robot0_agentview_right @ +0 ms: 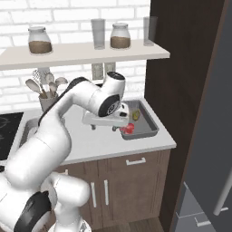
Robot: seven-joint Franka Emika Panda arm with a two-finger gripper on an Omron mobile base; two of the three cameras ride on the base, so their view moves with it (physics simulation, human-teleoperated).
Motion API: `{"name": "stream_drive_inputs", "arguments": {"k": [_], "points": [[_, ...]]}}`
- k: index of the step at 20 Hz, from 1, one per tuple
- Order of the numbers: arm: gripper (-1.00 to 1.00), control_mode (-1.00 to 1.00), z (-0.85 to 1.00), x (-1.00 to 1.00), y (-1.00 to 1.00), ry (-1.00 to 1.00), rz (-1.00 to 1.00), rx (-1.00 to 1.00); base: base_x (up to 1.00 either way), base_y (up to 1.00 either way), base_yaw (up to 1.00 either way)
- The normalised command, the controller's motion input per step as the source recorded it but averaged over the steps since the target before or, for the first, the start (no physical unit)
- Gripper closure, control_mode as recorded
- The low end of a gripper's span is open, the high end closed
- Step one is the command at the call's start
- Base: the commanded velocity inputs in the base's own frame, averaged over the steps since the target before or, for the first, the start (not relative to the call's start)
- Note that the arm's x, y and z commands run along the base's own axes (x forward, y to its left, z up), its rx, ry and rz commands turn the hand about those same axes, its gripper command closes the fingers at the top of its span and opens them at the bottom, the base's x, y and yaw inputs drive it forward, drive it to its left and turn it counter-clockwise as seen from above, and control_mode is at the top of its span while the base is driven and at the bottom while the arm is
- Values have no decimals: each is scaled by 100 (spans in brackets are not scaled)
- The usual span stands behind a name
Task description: Place one potato and one steak in each tupperware on the nearby counter, to pack two identical lunches.
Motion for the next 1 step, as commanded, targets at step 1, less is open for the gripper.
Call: {"name": "stream_drive_inputs", "arguments": {"k": [1], "points": [[-100,-100,100,-100,29,0,0,-2,0,0,0]]}}
